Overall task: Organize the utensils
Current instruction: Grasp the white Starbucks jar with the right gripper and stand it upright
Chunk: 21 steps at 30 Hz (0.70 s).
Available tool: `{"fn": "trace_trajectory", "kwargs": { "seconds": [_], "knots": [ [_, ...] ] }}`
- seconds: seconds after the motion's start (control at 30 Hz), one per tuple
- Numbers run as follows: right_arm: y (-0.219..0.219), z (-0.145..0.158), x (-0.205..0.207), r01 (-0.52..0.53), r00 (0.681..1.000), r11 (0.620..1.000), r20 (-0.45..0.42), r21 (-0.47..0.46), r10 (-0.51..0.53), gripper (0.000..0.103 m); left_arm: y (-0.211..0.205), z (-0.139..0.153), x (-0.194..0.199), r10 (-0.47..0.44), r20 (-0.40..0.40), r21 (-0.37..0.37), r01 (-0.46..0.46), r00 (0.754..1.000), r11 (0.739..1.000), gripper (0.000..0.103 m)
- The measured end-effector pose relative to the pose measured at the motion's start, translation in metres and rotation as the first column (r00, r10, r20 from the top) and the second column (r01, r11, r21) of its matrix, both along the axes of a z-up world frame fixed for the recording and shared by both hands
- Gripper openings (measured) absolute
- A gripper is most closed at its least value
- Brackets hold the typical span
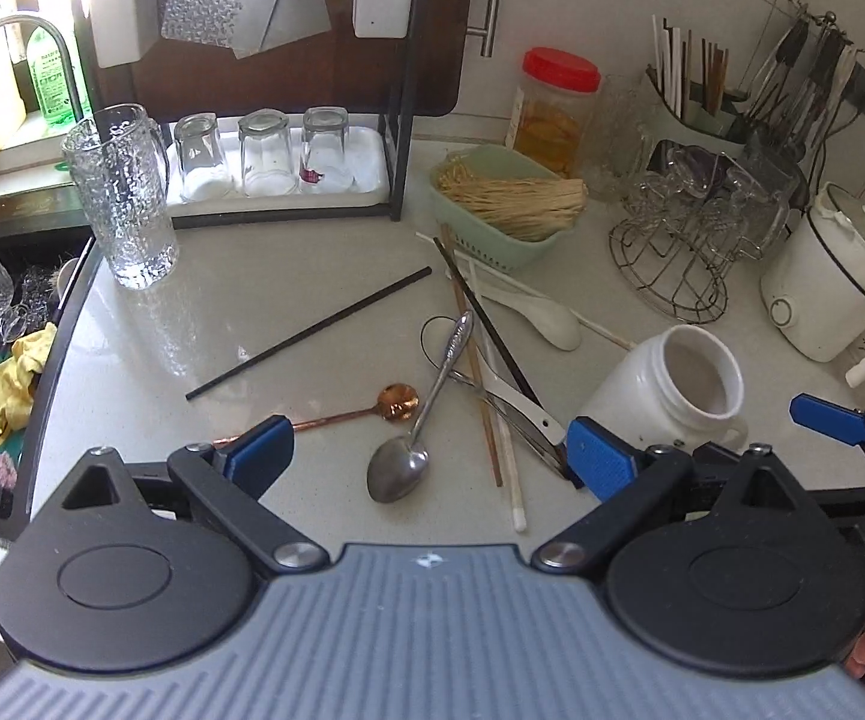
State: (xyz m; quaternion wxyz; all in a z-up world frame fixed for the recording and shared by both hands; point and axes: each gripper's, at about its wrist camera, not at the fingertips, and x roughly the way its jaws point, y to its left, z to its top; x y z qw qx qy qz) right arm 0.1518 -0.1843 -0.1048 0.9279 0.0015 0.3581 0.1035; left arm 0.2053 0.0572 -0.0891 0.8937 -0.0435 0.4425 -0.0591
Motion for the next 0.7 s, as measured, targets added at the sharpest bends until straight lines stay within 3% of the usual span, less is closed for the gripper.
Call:
{"fn": "trace_trajectory", "kwargs": {
  "seconds": [0.43, 0.6, 0.7],
  "knots": [
    [0.016, -0.035, 0.046, 0.023, 0.997, 0.995, -0.067, -0.099, -0.029, 0.103, 0.002, -0.038, 0.058, -0.130, -0.056, -0.044, 0.128, 0.990, 0.991, 0.097],
    [0.023, -0.046, 0.059, 0.008, 0.995, 0.991, -0.097, -0.133, -0.022, 0.091, 0.001, -0.053, 0.078, -0.160, -0.072, -0.060, 0.156, 0.984, 0.986, 0.088],
    [0.024, -0.050, 0.062, 0.012, 0.993, 0.991, -0.111, -0.132, -0.027, 0.092, 0.002, -0.059, 0.089, -0.171, -0.072, -0.085, 0.165, 0.983, 0.983, 0.079]
  ]
}}
